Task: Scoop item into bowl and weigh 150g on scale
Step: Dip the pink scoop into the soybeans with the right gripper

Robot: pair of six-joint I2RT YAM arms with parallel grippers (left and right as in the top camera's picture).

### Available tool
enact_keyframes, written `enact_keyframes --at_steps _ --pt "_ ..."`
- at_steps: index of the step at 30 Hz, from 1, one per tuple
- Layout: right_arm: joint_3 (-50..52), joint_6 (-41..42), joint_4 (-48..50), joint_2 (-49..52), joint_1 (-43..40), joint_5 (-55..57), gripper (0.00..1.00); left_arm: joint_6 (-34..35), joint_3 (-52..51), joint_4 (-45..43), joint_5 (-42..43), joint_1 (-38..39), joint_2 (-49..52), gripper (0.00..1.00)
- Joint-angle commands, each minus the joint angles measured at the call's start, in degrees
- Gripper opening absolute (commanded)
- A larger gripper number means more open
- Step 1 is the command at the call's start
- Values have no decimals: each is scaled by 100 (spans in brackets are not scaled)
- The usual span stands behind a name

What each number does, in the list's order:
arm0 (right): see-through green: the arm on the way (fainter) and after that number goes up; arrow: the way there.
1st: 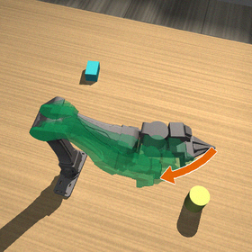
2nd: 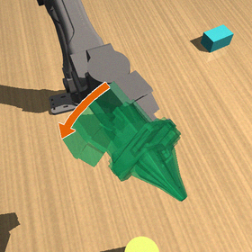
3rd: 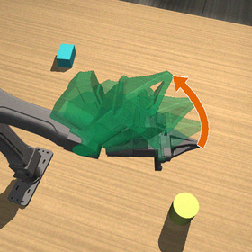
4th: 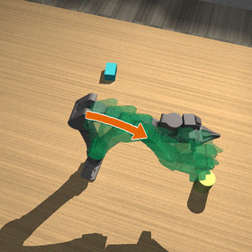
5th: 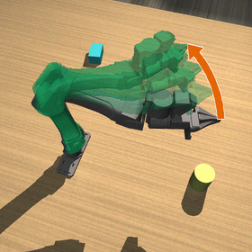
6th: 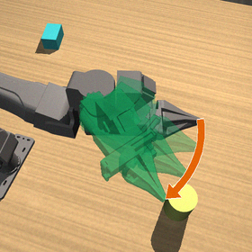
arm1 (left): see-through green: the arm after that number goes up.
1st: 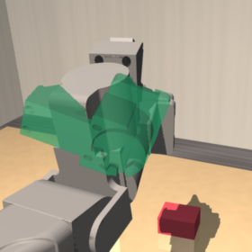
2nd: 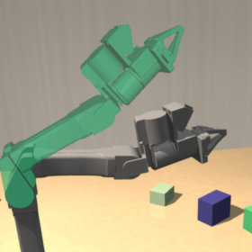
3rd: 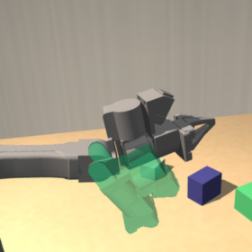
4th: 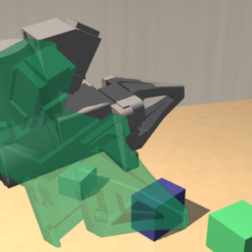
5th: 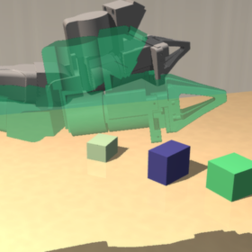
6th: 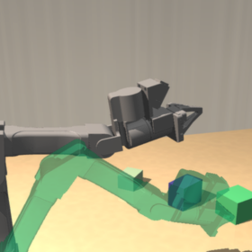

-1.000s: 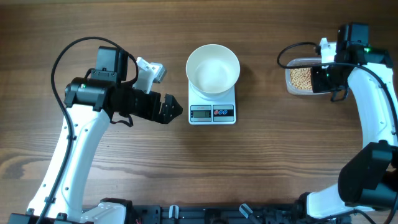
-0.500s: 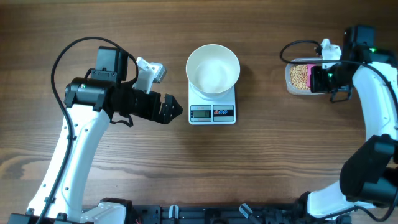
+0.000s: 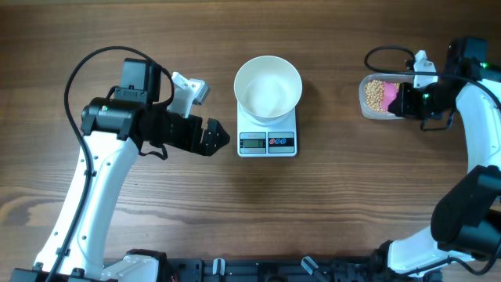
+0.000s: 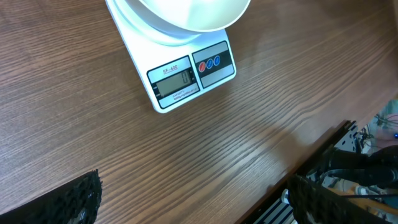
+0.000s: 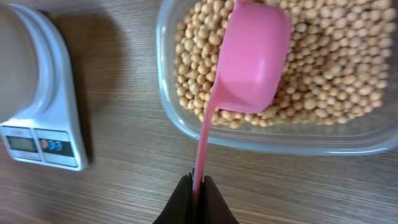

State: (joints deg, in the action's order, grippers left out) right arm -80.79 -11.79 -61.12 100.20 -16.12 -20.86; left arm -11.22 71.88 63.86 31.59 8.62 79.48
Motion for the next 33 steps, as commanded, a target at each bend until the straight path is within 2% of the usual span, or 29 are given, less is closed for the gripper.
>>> enact_keyframes --at_steps 1,7,15,33 --pt "68 15 -81 74 31 -601 4 11 -31 0 131 26 -57 100" --pt "68 186 -127 74 -129 -658 4 11 -31 2 131 26 -57 100" --pt "68 184 -229 74 -485 -1357 4 11 -31 2 131 26 -57 100" --pt "68 267 -96 74 -1025 -1261 4 11 -31 2 131 26 -57 100"
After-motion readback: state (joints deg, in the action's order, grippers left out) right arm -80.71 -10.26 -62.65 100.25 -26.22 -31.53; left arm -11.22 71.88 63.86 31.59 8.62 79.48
